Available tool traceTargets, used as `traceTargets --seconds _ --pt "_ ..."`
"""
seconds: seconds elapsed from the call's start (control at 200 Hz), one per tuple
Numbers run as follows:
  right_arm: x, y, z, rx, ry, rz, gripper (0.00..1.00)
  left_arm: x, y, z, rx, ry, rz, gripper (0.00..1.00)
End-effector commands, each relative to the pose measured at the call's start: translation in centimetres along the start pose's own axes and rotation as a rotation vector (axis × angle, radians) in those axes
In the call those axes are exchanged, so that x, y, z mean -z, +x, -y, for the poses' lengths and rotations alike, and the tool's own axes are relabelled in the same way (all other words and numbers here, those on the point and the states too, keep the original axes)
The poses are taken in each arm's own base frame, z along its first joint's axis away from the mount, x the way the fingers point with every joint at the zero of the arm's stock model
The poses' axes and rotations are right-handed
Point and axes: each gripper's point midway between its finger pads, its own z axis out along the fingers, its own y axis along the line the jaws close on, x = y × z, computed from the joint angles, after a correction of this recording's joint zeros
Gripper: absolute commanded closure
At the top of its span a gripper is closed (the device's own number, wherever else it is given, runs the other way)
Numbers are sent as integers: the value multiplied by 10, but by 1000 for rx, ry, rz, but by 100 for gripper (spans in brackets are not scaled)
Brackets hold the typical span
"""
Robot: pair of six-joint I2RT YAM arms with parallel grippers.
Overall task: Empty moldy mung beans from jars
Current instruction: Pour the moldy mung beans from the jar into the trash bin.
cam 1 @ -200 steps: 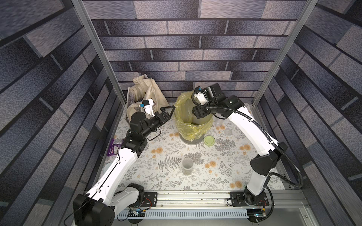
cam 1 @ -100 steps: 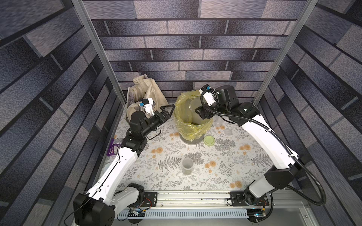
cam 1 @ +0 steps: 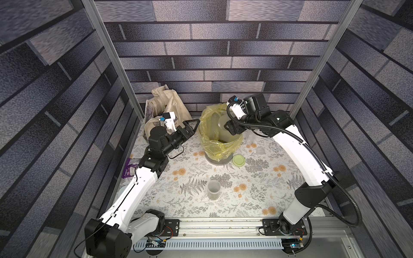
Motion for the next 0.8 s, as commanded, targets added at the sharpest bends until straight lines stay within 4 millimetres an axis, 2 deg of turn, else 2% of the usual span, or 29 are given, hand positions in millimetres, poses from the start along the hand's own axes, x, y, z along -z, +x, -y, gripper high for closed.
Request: traceTargets --seconds 0.0,0.105,0.205,0.386,0.506,0.521,0.576,0.706,0.796 --pt "32 -26 -4 -14 -45 162 58 -3 -10 29 -23 107 15 0" --pt "58 -44 -16 -24 -111 372 57 -4 -12 44 -34 172 21 0" --pt "70 -46 -18 -24 -115 480 58 -5 -9 55 -56 201 15 0" --pt "77 -41 -11 -23 -56 710 60 -8 -2 75 -56 266 8 0" --pt "85 -39 -20 19 -81 912 60 -8 3 92 -55 324 29 0" --pt "78 -32 -20 21 -78 918 60 -8 5 93 -55 329 32 0" --pt "77 -29 -21 39 -71 957 60 -6 10 99 -56 347 45 0" --pt "81 -31 -19 45 -37 1020 60 -10 22 103 -56 330 -2 0" --pt "80 -35 -18 51 -26 1018 61 -13 27 98 -58 298 -31 0"
